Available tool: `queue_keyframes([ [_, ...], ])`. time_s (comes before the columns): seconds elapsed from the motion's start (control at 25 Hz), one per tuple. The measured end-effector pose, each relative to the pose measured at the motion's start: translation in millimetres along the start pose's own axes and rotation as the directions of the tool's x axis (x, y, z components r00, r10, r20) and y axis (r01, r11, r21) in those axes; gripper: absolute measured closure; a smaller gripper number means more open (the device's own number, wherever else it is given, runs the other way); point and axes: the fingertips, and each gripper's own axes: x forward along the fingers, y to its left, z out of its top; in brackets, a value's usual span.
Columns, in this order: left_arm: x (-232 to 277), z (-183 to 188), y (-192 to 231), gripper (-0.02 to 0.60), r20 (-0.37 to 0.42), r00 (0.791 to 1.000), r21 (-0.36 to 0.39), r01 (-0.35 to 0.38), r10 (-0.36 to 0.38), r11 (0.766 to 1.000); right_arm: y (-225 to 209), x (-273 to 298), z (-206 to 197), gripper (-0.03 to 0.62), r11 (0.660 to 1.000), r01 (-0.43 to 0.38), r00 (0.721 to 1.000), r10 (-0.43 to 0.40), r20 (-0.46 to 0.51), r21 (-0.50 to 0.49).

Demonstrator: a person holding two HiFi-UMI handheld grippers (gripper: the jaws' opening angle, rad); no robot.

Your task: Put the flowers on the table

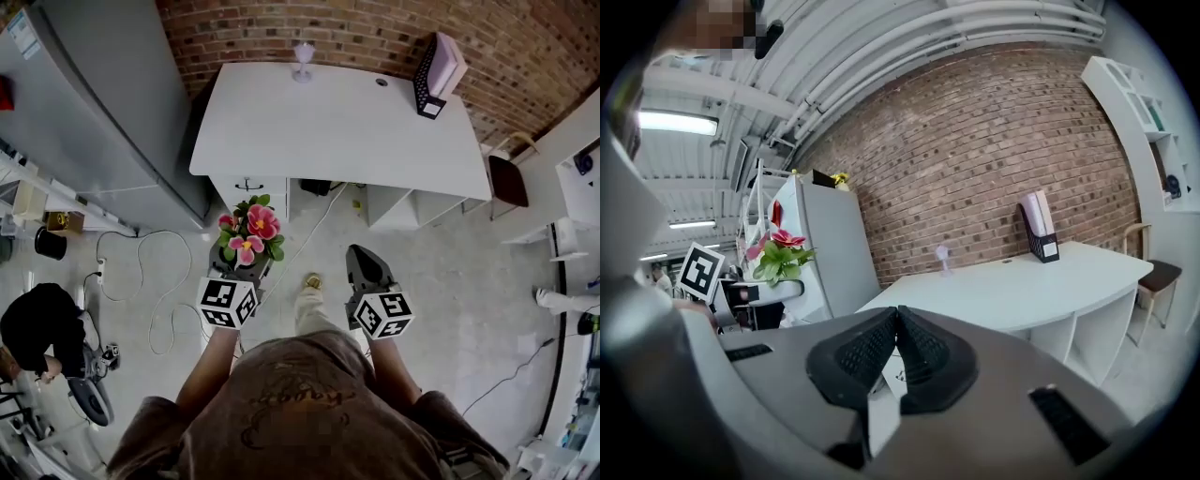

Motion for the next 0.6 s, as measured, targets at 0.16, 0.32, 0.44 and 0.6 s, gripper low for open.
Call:
queue_keyframes([
  [0.16,34,12,6,0.221,-0.005,1.0,0.0,-0.001,0.001,1.0,-19,30,17,0.59,1.0,-0.012,1.0,0.012,0.003,0.012],
  [0.32,70,26,10,0.221,-0.005,1.0,0.007,-0.005,0.005,1.0,-41,57,34,0.59,1.0,-0.024,1.0,0.024,0.004,0.018],
  [0.44,100,34,14,0.221,-0.007,1.0,0.01,-0.012,0.012,1.0,-62,76,47,0.591,0.999,-0.028,1.0,0.028,0.003,0.02],
  [0.6,140,43,18,0.221,-0.007,1.0,0.0,-0.023,0.023,1.0,-91,101,62,0.59,0.999,-0.032,0.999,0.032,-0.005,0.02],
])
